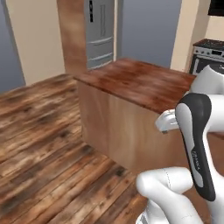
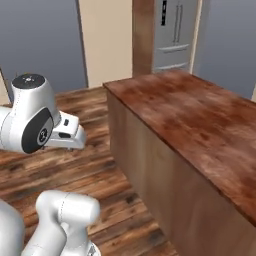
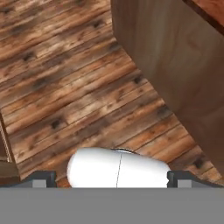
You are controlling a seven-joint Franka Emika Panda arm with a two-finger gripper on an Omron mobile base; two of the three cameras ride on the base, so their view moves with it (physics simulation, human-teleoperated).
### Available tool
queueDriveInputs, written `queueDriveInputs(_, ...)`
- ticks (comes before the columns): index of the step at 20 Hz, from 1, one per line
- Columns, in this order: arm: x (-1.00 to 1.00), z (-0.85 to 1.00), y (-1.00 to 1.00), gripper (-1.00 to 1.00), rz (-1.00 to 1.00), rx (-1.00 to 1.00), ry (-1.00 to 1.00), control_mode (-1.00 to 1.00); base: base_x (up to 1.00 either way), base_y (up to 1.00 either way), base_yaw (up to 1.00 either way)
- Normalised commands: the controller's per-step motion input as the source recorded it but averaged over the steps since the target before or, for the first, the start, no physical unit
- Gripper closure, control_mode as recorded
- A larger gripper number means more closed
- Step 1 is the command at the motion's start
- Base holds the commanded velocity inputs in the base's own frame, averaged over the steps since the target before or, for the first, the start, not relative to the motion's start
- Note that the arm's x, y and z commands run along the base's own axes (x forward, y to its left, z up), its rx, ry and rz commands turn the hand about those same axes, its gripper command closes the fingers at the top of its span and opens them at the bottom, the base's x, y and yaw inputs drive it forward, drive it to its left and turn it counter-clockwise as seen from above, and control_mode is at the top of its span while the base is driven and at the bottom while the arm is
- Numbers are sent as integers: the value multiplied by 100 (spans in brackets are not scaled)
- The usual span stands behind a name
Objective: Navigate to the coffee machine.
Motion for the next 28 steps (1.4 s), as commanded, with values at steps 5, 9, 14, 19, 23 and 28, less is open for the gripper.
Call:
queueDriveInputs(5, 0, 0, 0, -100, 0, 0, 0, 100, 38, 45, -86)
queueDriveInputs(9, 0, 0, 0, -100, 0, 0, 0, 100, 46, 47, -85)
queueDriveInputs(14, 0, 0, 0, -100, 0, 0, 0, 100, 49, 46, -84)
queueDriveInputs(19, 0, 0, 0, -100, 0, 0, 0, 100, 53, 42, -80)
queueDriveInputs(23, 0, 0, 0, -100, 0, 0, 0, 100, 59, 34, -74)
queueDriveInputs(28, 0, 0, 0, -100, 0, 0, 0, 100, 13, -74, -45)
